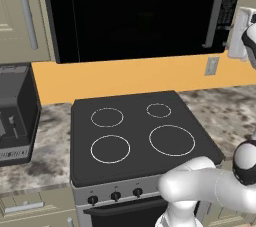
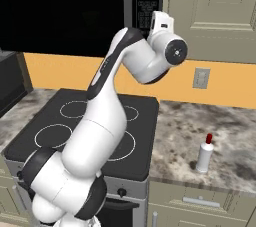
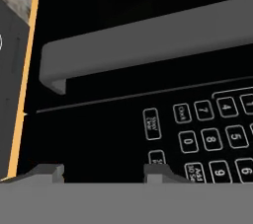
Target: Place the microwavable item in the microwave. Then, close the microwave door and press the start button.
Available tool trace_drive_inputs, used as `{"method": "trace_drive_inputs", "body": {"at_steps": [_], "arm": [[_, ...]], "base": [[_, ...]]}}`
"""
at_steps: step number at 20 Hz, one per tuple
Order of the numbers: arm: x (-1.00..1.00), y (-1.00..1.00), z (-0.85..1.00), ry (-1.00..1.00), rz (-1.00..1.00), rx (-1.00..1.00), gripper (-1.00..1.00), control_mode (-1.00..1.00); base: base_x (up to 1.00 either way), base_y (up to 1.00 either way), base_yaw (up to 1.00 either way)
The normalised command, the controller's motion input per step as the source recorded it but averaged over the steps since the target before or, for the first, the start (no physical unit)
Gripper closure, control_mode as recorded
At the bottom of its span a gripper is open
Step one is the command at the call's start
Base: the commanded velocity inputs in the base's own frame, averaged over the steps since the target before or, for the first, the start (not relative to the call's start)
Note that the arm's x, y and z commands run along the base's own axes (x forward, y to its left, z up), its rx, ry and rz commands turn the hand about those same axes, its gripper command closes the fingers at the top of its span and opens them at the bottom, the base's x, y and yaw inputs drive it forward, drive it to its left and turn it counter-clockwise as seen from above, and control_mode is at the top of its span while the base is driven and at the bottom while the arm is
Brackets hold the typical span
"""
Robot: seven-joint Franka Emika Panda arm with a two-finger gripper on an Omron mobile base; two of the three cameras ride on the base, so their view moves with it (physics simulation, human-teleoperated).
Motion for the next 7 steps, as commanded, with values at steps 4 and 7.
{"method": "trace_drive_inputs", "body": {"at_steps": [4,7], "arm": [[0.38,0.0,-0.03,0.0,0.0,0.0,-1.0,-1.0],[0.11,0.05,-0.15,0.0,0.0,0.0,-1.0,-1.0]], "base": [[0.0,0.0,0.0],[0.0,0.0,0.0]]}}
